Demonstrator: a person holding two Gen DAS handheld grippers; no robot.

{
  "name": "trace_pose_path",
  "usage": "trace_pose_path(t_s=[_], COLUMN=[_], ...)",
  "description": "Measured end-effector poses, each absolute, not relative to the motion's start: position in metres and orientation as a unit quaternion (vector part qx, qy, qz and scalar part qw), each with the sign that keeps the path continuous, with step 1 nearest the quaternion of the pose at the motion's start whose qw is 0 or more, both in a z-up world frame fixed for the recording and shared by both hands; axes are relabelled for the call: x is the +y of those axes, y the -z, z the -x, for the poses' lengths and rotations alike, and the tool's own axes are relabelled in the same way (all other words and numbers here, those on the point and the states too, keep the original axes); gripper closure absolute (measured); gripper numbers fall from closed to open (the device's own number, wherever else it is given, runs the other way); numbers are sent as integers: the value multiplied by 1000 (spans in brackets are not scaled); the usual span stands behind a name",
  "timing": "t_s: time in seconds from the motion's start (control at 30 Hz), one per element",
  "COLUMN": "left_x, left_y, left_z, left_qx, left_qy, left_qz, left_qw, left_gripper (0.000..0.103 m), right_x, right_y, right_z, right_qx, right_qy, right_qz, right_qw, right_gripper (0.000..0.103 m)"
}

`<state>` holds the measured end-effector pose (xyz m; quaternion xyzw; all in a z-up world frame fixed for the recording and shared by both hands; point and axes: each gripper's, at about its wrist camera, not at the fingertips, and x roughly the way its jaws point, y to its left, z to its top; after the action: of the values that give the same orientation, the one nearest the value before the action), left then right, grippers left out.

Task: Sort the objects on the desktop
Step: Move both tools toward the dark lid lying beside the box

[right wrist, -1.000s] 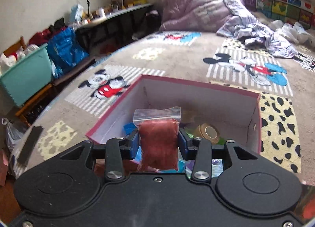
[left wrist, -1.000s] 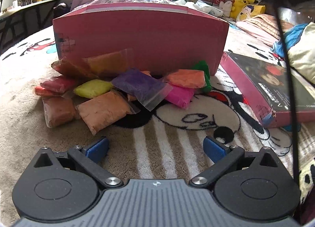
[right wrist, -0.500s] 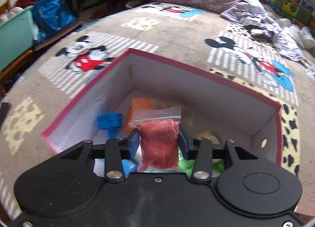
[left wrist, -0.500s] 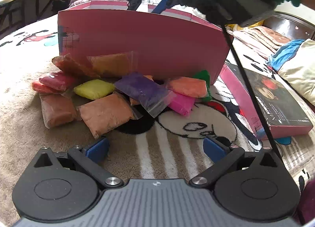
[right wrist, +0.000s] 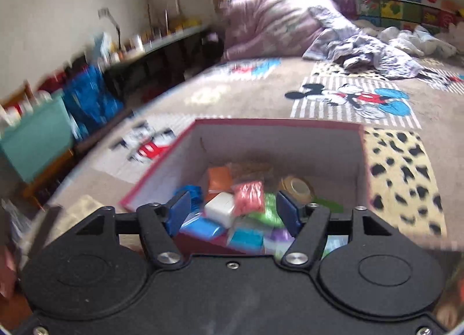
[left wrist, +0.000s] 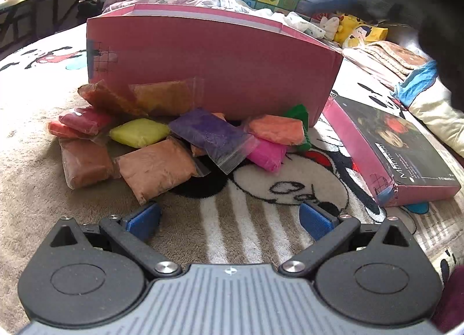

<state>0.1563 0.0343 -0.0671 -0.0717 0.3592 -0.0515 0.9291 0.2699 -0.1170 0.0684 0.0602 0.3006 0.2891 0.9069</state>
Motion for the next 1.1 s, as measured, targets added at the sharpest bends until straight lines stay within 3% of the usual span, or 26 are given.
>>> trace_pose_path(t_s=[0.3,0.57,1.1], left_x=[9,-9,-75], left_y=[74,57,42], left_z=[-148,-127,-127], left_qx=[346,314,222], left_qy=[25,22,178], left_qz=[-10,-20,70], left_qw=[938,949,956], left_gripper=[0,0,0], right_x=[-248,-330,-439], right_y=[-6,24,49], right_z=[-175,-129,-135], right_qx=[289,213,164], right_qy=[-198,-122,9], right_qz=[-190,-276,-321], right_qw=[917,929,933], right_gripper=[27,20,19])
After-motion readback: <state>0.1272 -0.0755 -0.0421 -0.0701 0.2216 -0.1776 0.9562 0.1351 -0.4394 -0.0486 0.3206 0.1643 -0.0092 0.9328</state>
